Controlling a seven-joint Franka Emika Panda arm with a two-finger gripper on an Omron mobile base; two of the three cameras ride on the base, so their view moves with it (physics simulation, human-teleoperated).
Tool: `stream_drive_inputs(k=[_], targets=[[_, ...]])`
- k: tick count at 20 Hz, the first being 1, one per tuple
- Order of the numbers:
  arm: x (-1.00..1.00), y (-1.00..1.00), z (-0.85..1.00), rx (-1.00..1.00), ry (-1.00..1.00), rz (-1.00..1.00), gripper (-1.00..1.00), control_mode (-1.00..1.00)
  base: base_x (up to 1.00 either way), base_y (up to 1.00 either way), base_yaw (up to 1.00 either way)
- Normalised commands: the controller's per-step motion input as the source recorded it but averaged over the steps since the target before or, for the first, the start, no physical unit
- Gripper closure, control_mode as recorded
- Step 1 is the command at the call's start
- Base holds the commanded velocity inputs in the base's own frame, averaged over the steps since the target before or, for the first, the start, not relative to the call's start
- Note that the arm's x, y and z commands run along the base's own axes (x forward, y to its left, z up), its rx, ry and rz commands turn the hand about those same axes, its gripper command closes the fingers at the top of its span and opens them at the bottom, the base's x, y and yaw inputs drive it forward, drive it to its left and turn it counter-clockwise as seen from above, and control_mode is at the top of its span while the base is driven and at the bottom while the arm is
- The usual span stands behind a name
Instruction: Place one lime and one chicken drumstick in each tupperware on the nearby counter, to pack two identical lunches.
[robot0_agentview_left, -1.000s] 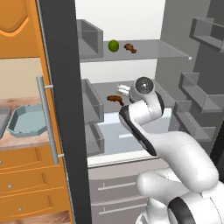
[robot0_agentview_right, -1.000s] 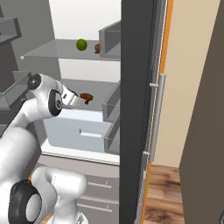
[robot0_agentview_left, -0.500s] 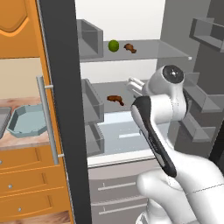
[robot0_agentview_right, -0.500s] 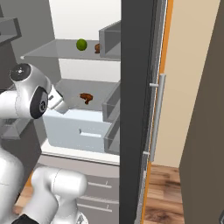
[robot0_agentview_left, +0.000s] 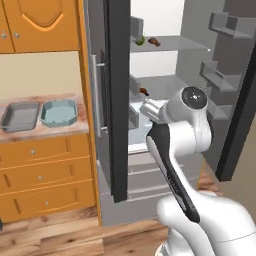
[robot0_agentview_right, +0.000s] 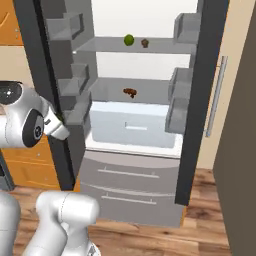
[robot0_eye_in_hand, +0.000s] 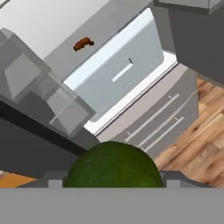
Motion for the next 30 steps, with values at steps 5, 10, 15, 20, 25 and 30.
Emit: stream_drive_inputs(k=[5,10,15,20,25,30], targets=[[0.0,0.0,0.0,0.0,0.0,0.0,1.0,1.0,-1.0,0.82,-0.28],[0.0,0.0,0.0,0.0,0.0,0.0,1.0,1.0,-0.7,0.99,-0.13],[0.0,0.0,0.0,0.0,0.0,0.0,1.0,1.0,0.51,1.0,0.15],[0.0,0.0,0.0,0.0,0.0,0.0,1.0,1.0,0.93,1.0,0.21],[0.0,0.0,0.0,0.0,0.0,0.0,1.0,1.0,1.0,0.76,0.11],[0.0,0.0,0.0,0.0,0.0,0.0,1.0,1.0,0.99,-0.17,-0.07]])
